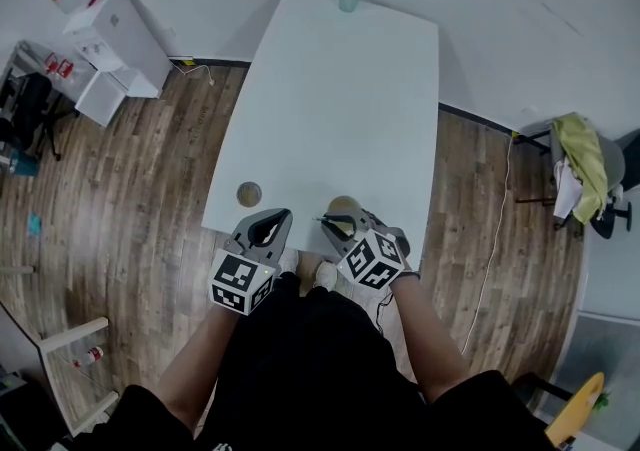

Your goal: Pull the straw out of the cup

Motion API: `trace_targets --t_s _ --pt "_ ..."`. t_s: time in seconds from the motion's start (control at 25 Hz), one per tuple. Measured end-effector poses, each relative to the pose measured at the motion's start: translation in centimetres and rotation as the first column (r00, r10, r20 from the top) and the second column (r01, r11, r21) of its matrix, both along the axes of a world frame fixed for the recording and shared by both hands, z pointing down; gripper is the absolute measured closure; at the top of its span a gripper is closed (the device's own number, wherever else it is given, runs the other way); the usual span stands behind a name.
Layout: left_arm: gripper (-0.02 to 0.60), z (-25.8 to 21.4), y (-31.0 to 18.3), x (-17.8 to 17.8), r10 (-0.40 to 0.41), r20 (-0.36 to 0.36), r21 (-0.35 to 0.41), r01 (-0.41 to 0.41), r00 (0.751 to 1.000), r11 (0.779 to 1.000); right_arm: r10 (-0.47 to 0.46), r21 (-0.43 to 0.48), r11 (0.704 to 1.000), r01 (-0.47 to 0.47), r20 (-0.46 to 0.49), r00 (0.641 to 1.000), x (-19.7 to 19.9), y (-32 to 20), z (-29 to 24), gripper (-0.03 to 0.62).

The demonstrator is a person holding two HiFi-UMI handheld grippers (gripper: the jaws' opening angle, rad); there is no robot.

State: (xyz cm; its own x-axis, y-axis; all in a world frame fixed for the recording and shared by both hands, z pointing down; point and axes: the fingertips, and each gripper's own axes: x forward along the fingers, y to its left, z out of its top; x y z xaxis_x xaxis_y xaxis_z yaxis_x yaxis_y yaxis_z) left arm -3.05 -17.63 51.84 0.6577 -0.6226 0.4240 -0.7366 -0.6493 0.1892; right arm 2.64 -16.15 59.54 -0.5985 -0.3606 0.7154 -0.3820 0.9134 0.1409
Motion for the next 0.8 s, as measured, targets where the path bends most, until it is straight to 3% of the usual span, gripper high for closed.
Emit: trace_targets --t_s 0.52,0.8 --pt "0.566 -0.6 -1.2 1.2 0.064 -0.017 0.019 -0.064 0.998 0.998 0.179 0.020 0.983 -0.183 0.144 0.973 2.0 -1.2 -3.0 0.553" --pt "0.566 -0.9 -1.7 2.3 0.115 -0.027 0.031 -0.115 0.993 0.993 0.370 -0.080 0.927 -0.365 0.333 0.867 4.6 -2.1 -4.7 0.554"
